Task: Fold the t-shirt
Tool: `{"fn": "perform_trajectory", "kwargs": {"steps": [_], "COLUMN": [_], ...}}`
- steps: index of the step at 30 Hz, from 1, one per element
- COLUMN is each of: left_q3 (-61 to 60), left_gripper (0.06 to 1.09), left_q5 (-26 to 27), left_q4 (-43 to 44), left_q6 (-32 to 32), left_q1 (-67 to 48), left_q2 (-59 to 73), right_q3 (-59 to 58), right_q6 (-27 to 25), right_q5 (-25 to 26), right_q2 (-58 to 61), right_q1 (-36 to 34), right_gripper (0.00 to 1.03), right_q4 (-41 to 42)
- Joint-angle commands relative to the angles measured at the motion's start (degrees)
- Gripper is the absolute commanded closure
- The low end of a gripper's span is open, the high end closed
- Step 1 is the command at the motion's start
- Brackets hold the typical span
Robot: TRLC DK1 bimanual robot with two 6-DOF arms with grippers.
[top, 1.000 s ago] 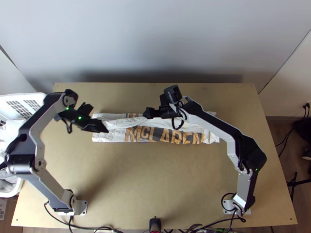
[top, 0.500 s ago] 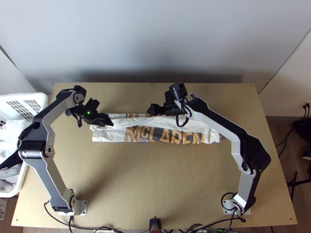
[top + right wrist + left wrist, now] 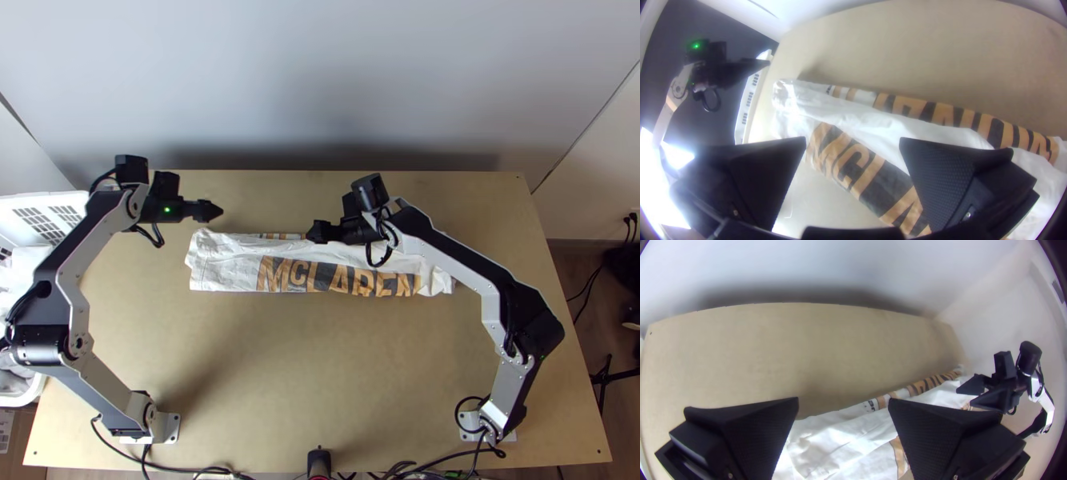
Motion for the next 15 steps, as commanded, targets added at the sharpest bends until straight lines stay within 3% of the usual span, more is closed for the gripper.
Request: {"fn": "perform_trajectory", "kwargs": {"steps": [1,4,9,15], "left_q3": [3.9,6.6,6.8,7.8], "left_gripper": [0.1,0.1,0.1,0.1], "left_q5": [4.7,5.8,5.4,3.5], "left_q4": [-11.2,-25.8,-31.5,-32.3], "left_q6": [0.2,8.2,9.4,9.9], "left_q1": [0.4,-1.8,-2.4,-3.8], "left_q2": [-0.2,4.0,10.8,14.8], "right_q3": [-1.1,-1.6,-1.3,-1.6], "right_q6": [0.0,0.1,0.4,0.4], "right_q5": [0.0,0.0,0.0,0.0], "right_q2": [-0.3,-0.3,-0.3,-0.4], "right_q1": [0.2,0.2,0.5,0.3], "right_gripper": [0.06,0.06,0.06,0.06], "right_q4": [0.1,0.1,0.1,0.1]}}
